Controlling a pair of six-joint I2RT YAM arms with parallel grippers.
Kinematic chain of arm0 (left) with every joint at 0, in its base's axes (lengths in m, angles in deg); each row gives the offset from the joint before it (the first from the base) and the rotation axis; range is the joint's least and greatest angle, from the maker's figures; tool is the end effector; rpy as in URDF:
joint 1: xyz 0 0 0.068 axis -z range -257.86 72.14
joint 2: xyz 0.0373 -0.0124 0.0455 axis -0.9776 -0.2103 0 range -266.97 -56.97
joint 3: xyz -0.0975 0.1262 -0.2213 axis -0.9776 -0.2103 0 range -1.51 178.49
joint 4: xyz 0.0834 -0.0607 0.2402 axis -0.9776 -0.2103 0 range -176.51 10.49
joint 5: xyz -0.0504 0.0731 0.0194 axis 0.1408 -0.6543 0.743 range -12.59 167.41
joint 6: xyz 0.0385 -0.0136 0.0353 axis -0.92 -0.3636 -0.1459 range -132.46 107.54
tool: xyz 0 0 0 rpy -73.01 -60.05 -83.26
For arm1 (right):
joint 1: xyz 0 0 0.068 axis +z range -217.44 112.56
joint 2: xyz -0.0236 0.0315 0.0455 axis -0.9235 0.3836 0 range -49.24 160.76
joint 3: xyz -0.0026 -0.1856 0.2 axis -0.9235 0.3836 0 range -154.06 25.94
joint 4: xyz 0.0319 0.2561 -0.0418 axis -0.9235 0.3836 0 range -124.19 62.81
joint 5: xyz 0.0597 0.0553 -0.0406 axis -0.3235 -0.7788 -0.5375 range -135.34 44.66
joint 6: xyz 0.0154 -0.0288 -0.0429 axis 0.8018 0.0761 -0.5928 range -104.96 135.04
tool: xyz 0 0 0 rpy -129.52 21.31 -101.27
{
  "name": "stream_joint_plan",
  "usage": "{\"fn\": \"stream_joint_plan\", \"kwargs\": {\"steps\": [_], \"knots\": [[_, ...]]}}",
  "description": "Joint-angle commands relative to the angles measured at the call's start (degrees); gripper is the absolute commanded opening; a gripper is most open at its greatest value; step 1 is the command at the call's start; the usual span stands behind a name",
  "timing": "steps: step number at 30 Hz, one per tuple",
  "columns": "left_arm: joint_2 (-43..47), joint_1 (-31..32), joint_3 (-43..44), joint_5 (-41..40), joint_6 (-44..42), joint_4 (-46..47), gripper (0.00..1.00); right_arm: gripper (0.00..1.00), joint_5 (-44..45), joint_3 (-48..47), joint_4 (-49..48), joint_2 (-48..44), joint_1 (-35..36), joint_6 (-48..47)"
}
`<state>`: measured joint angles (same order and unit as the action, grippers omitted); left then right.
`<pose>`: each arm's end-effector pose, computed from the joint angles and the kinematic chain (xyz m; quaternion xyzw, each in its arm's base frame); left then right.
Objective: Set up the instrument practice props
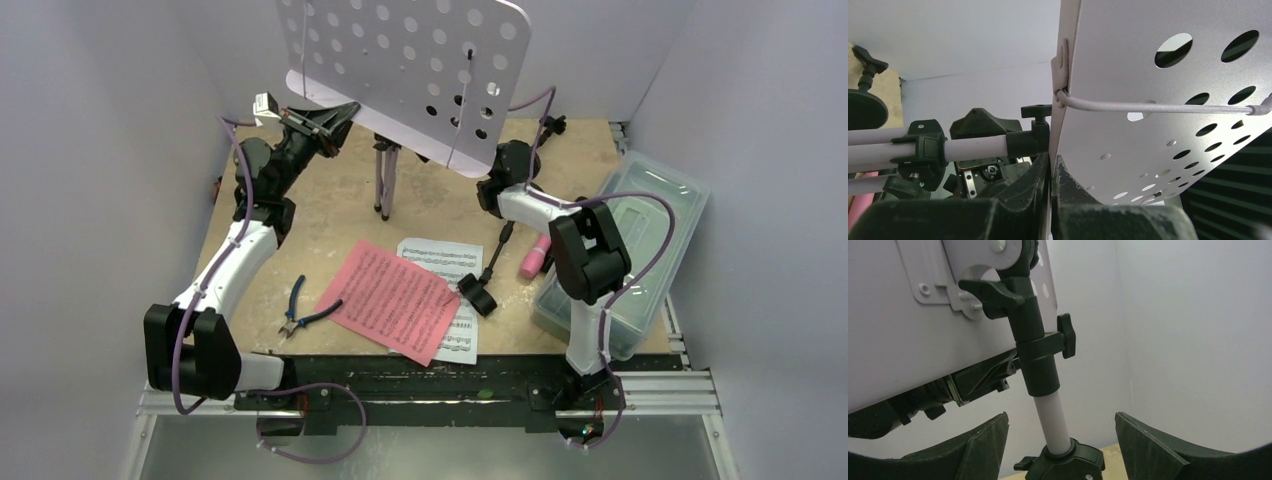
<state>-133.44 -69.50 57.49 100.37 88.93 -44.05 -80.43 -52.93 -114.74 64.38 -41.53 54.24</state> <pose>0.3061 -0.0590 0.3868 -0.3072 0.5133 -0.7157 0.3604 0.3807 0.2077 0.3390 -0.2360 0.3886 0.5710 0.6835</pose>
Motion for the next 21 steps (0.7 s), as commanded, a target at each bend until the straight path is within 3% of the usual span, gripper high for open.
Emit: {"fn": "stream_joint_plan", "kwargs": {"steps": [1, 6, 11, 17, 21], "knots": [[-0.13, -0.10, 3.35, 1.13, 2.95, 1.24, 0.00, 0.82, 2.07, -4.09, 2.80, 0.01, 2.32, -3.24], [0.00, -0.03, 3.23, 1.22, 1.90, -0.07, 0.00, 0.75, 9.95, -6.48, 9.60, -0.59, 4.02, -7.76], [0.26, 0.01, 2.70, 1.27, 1.11, -0.69, 0.00, 0.50, 19.58, -8.12, 17.31, -2.16, 6.92, -16.02], [0.97, 0.34, 2.95, 1.54, -0.77, -2.90, 0.00, 0.46, 27.92, -10.22, 21.66, -1.71, 8.63, -20.01], [1.48, 0.34, 2.47, 1.60, -1.49, -3.90, 0.00, 0.54, 33.79, -10.12, 20.95, -1.92, 10.21, -21.95]]}}
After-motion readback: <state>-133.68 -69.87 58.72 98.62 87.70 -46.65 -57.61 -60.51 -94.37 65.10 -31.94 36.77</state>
